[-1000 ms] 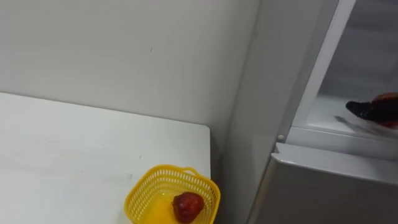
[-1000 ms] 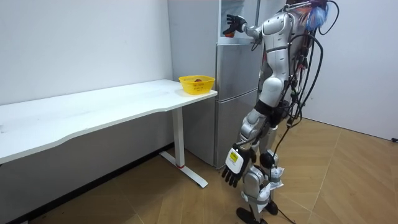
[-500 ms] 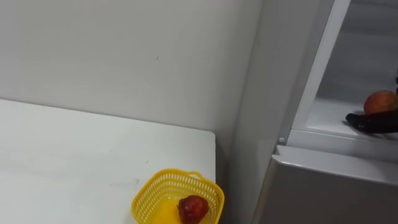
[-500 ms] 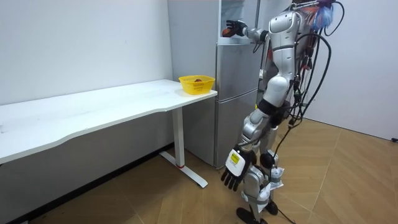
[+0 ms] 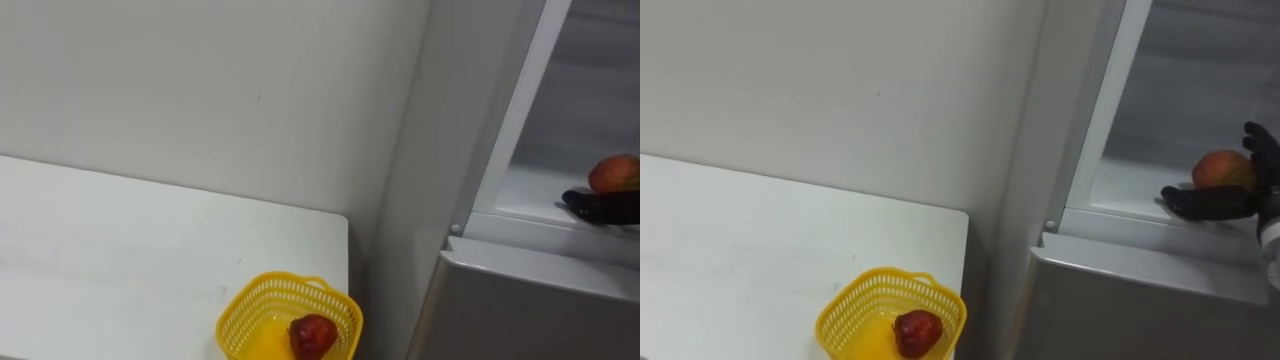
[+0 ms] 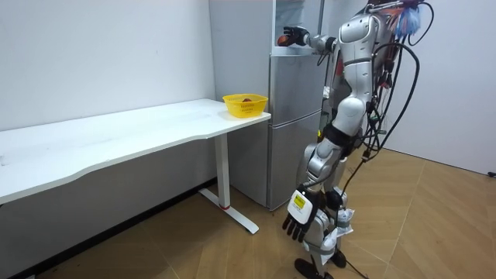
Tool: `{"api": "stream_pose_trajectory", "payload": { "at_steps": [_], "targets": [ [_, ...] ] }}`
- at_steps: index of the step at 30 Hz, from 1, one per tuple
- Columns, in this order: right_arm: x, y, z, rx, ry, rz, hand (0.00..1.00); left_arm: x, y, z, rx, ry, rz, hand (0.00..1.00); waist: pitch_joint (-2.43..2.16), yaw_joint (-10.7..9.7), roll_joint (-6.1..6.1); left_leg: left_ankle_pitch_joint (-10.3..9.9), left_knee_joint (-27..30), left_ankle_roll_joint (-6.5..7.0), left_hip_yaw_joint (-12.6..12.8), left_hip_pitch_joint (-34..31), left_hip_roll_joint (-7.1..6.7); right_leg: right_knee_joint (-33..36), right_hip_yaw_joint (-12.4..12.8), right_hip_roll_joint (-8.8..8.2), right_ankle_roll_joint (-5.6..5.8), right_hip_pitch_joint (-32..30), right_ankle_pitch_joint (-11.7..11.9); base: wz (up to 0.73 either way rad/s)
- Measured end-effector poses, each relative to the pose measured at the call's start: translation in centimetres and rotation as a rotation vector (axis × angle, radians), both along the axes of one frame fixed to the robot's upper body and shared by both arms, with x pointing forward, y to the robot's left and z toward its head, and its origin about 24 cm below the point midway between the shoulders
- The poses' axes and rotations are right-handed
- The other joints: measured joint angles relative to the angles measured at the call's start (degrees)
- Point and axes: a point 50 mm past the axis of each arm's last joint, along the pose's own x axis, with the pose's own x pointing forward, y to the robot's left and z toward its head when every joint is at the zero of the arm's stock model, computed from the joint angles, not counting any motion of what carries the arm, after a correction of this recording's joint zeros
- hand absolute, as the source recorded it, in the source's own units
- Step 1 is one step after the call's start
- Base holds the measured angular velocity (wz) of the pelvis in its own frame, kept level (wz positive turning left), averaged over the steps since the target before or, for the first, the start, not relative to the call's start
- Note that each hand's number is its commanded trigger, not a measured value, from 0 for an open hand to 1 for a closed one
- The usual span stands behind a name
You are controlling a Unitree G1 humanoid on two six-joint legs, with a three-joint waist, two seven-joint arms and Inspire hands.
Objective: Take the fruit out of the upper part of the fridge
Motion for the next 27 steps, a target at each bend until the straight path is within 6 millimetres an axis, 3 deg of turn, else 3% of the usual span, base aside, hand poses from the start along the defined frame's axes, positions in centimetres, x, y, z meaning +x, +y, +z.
{"api": "stream_pose_trajectory", "payload": {
  "at_steps": [16, 18, 19, 20, 27],
  "targets": [
    [0.0, -0.7, 0.2, -0.034, 0.043, 0.041, 0.00, -0.2, 0.0, 0.0, -0.003, 0.009, 0.002, 0.00, -0.04, -0.1, 0.05, 0.0, 0.1, 0.00, -0.3, 0.1, 0.01, 0.1, -0.3, 0.01, 0.00, 0.2, 0.0, 0.00],
    [0.0, -0.7, 0.2, -0.038, 0.050, 0.047, 0.45, 0.0, 0.0, 0.0, -0.004, 0.008, -0.010, 0.00, -0.06, -0.1, 0.03, 0.0, 0.1, 0.00, -0.4, 0.1, 0.00, 0.1, -0.3, 0.01, 0.00, 0.2, 0.0, 0.04],
    [0.0, -0.8, 0.1, -0.039, 0.056, 0.049, 0.88, 0.0, 0.0, 0.0, -0.006, 0.012, -0.019, 0.00, -0.08, -0.2, -0.01, 0.0, 0.1, -0.01, -0.6, 0.1, -0.01, 0.1, -0.3, 0.01, 0.00, 0.3, 0.0, 0.04],
    [-0.1, -0.8, 0.1, -0.040, 0.058, 0.051, 1.00, 0.0, 0.0, 0.0, -0.006, 0.012, -0.019, 0.00, -0.09, -0.2, -0.02, 0.0, 0.1, -0.01, -0.6, 0.1, -0.01, 0.1, -0.3, 0.01, 0.00, 0.3, 0.0, 0.03],
    [-0.6, -1.9, 0.4, -0.123, 0.128, 0.051, 1.00, 0.3, 0.1, 0.0, -0.015, 0.019, -0.042, 0.00, -0.01, -0.2, -0.20, 0.0, 0.1, -0.03, -0.7, 0.6, -0.01, 0.0, -0.2, 0.07, 0.00, 0.8, 0.0, 0.00]
  ]
}}
